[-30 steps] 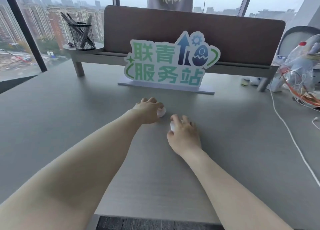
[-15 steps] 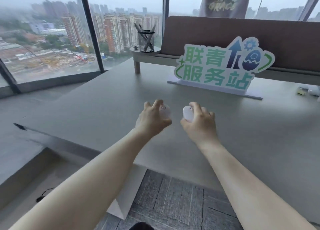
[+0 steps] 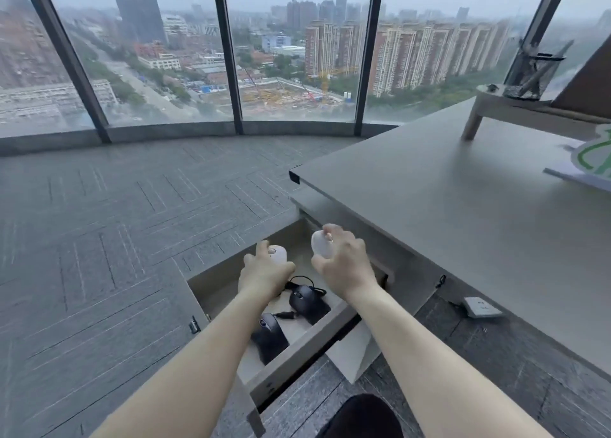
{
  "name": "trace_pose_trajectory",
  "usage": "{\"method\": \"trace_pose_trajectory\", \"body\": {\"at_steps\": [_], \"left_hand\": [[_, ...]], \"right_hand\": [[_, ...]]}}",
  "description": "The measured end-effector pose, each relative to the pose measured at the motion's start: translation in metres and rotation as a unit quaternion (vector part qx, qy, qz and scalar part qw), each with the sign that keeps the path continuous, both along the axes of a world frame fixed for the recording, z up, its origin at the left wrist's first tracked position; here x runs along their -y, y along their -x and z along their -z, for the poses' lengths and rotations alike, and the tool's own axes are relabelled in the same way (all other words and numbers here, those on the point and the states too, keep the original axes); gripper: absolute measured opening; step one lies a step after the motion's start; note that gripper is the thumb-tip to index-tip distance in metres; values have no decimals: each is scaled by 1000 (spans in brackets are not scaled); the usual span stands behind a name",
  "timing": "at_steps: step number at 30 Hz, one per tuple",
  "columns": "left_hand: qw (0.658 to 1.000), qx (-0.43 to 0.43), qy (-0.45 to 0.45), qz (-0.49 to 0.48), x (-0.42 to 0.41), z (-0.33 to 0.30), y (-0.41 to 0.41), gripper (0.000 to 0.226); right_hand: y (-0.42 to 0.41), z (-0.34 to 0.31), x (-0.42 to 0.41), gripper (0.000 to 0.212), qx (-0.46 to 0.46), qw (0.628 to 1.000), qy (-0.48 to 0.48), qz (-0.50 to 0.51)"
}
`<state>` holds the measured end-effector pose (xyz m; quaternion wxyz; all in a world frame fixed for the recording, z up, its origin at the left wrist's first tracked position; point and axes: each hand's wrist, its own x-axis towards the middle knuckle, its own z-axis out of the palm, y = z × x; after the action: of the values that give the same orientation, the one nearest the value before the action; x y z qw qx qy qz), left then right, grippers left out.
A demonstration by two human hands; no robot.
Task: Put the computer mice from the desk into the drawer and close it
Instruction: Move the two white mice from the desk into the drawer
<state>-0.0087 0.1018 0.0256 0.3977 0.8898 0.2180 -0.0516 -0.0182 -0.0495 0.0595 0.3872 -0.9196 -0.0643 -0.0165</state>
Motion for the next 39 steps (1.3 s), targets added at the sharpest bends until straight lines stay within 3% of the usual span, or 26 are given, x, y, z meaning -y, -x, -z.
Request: {"method": "trace_pose_trajectory", "body": {"at_steps": [7, 13, 16, 21, 27, 39], "left_hand": [[994, -38, 91, -42, -7, 51, -37, 68], [990, -58, 96, -90, -9, 84, -79, 74], [986, -50, 110, -118, -7, 99, -98, 80], [967, -21, 155, -200, 10, 122, -108, 84], [946, -31, 144, -289, 13, 135, -122, 59], [961, -59, 41, -267, 0, 136, -97, 52]], "right_hand": [[-57, 63, -24, 53, -118, 984, 134, -26], [-107, 108, -23, 57, -165, 972, 168, -11], [-129, 124, -34, 61, -165, 972, 165, -25], [-153, 141, -48, 50, -144, 975, 162, -44], [-161, 161, -48, 30, -131, 980, 151, -17], [-130, 150, -40, 45, -75, 989, 123, -34]]}}
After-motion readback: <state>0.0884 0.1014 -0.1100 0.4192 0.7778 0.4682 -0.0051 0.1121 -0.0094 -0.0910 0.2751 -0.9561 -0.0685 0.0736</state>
